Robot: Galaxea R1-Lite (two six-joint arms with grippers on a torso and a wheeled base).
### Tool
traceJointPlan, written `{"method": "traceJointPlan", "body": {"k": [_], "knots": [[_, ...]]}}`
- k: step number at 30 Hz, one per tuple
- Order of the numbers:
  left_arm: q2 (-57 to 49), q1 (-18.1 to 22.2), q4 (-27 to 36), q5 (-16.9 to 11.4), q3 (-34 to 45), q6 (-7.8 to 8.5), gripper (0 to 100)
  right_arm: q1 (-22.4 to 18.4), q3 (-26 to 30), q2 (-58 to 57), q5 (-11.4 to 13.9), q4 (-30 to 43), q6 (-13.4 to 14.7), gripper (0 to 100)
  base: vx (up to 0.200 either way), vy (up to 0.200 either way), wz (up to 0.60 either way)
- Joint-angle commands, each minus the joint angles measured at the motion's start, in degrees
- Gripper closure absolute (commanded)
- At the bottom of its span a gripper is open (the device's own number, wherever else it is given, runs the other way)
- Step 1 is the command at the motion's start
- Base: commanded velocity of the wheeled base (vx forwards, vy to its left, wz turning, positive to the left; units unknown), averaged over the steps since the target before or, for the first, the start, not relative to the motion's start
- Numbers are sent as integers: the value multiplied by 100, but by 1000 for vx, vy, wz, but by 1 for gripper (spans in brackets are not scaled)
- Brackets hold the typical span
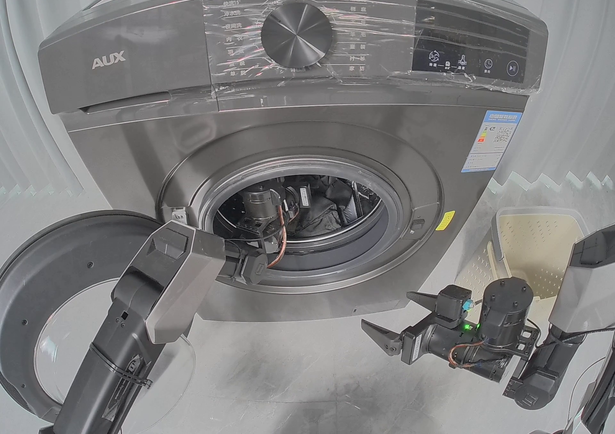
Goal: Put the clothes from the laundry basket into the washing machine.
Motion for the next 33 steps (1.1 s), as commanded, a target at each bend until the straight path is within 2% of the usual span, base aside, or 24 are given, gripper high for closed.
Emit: {"method": "traceJointPlan", "body": {"k": [1, 2, 3, 5, 7, 14, 17, 25, 28, 30, 33], "knots": [[6, 2, -7, 0, -1, -1, 100, -4, -1, 20, -2, -3, 1, 0, 0, 0, 0], [6, 2, -16, 0, -1, 8, 100, -4, -9, 20, -2, -3, 1, 0, 0, 0, 0], [6, 2, -16, 8, -1, 8, 0, -4, -9, 20, -2, -3, 1, 0, 0, 0, 0], [-20, -7, -24, 8, 6, -1, 0, -4, -1, 20, -2, -3, 1, 0, 0, 0, 0], [-64, -68, -16, 8, 111, -80, 0, -4, -9, 20, -2, -3, 1, 0, 0, 0, 0], [-688, -446, -86, 8, 1737, -89, 0, -39, -9, 11, -2, -3, 1, 0, 0, 0, 0], [-908, -499, -139, 8, 2194, -80, 0, -30, -1, 2, -2, -3, 1, 0, 0, 0, 0], [-2050, -640, -323, 8, 4093, -36, 0, -39, -1, -16, -2, -3, -8, 0, 0, 0, 0], [-2393, -771, -402, 0, 4638, -28, 0, -39, -1, 11, -2, -3, 1, 0, 0, 0, 0], [-2419, -789, -420, -9, 4690, -28, 0, -30, -1, 11, -2, -3, 1, 0, 0, 0, 0], [-2753, -1079, -692, -36, 5437, -19, 0, -39, 8, 11, -2, -3, 1, 0, 0, 0, 0]]}}
